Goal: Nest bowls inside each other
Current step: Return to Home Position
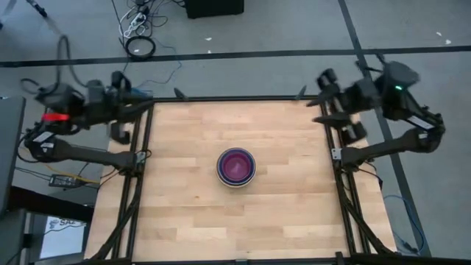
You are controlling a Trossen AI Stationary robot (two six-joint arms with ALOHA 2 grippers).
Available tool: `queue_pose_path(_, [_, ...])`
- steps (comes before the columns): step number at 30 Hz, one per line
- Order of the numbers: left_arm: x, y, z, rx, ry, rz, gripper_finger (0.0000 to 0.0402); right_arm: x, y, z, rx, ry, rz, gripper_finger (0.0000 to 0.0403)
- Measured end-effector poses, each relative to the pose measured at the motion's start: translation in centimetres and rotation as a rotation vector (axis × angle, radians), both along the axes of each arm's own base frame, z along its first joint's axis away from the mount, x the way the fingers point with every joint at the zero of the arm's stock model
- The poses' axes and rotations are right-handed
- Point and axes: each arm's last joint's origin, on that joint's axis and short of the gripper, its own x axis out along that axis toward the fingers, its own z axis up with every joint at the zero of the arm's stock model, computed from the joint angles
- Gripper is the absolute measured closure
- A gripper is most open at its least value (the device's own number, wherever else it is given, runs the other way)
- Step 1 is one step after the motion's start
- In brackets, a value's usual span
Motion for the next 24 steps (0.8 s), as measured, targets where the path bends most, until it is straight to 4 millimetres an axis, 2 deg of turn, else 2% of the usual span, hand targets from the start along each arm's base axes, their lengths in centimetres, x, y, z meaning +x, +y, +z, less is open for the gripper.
queue_pose_path(4, [-2.9,-0.5,-1.7,-0.008,-0.068,-0.116,0.0332,-3.0,0.4,-1.8,0.019,-0.088,0.012,0.0239])
queue_pose_path(7, [-3.7,-0.6,-4.0,-0.037,-0.096,-0.128,0.0332,-4.3,0.5,-4.1,0.039,-0.153,0.018,0.0239])
queue_pose_path(11, [-3.6,-0.6,-7.4,-0.068,-0.133,-0.137,0.0332,-5.2,0.6,-7.9,0.079,-0.196,0.034,0.0239])
queue_pose_path(16, [-2.5,-0.6,-12.2,-0.108,-0.129,-0.147,0.0332,-5.4,0.5,-12.8,0.130,-0.183,0.019,0.0239])
queue_pose_path(24, [-0.9,-0.5,-19.0,-0.136,-0.134,-0.165,0.0332,-5.3,0.4,-18.7,0.194,-0.100,0.012,0.0238])
